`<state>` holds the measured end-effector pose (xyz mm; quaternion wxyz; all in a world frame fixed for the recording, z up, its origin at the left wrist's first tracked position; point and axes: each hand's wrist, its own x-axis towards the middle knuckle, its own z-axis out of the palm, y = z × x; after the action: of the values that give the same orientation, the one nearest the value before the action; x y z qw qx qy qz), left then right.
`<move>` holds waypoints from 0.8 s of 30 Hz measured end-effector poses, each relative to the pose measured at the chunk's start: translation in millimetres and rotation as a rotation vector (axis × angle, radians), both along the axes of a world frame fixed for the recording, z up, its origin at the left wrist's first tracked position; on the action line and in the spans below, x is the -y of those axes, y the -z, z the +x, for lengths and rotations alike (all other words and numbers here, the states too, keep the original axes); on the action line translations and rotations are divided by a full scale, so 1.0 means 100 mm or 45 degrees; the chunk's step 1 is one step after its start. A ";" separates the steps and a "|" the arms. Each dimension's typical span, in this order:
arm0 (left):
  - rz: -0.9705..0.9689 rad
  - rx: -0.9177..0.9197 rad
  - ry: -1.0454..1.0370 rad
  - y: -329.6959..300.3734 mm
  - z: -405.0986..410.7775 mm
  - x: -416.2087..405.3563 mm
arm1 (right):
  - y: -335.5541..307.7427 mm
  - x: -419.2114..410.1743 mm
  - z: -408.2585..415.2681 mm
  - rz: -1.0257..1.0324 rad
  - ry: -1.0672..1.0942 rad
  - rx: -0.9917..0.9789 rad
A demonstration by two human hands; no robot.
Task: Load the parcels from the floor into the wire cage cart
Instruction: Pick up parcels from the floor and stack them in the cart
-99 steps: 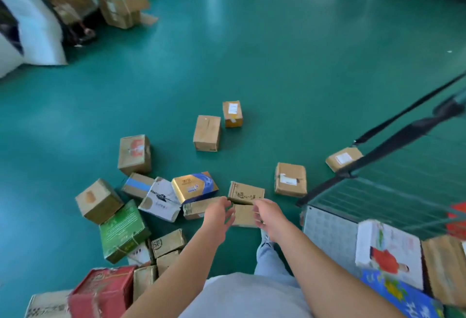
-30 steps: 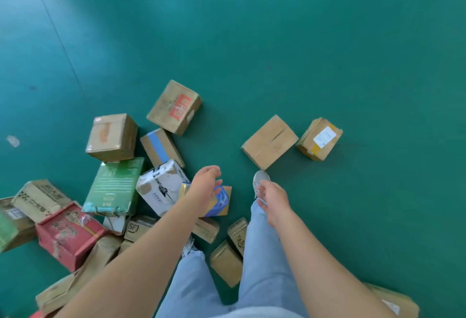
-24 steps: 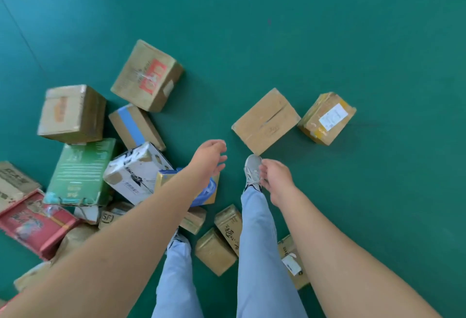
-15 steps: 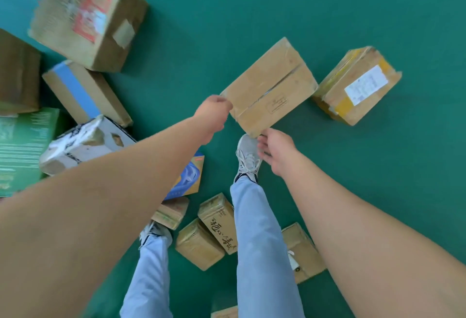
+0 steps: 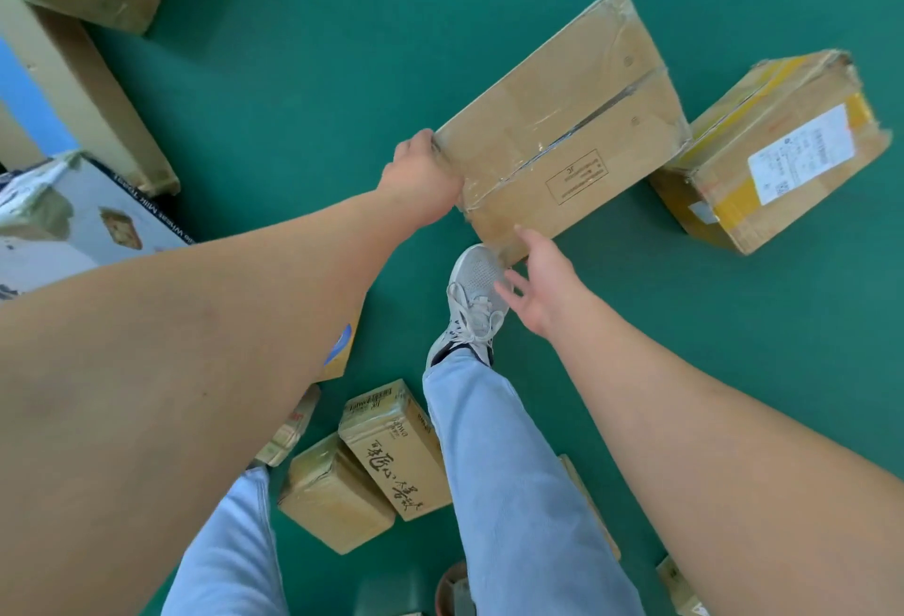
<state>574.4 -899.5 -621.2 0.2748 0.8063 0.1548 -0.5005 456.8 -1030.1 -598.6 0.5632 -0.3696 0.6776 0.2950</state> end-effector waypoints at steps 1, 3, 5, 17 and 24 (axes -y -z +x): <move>-0.005 0.001 -0.048 -0.04 -0.01 -0.04 | -0.03 -0.04 -0.01 -0.054 -0.005 -0.002; -0.021 0.020 -0.178 -0.19 -0.04 -0.13 | -0.18 -0.14 -0.05 -0.161 -0.014 0.025; -0.047 0.056 -0.307 -0.40 -0.05 -0.28 | -0.40 -0.25 -0.04 -0.234 -0.005 0.074; 0.022 -0.014 -1.057 -2.22 -0.42 -2.14 | -2.04 -1.77 0.16 -0.209 -0.271 0.361; -0.117 0.022 -1.522 -4.08 -1.04 -3.41 | -3.79 -2.90 0.15 0.059 -0.571 0.524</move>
<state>470.2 -558.5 -213.0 0.5445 0.5709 0.5573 -0.2588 472.1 -740.1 -219.5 0.6176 -0.5491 0.4439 0.3464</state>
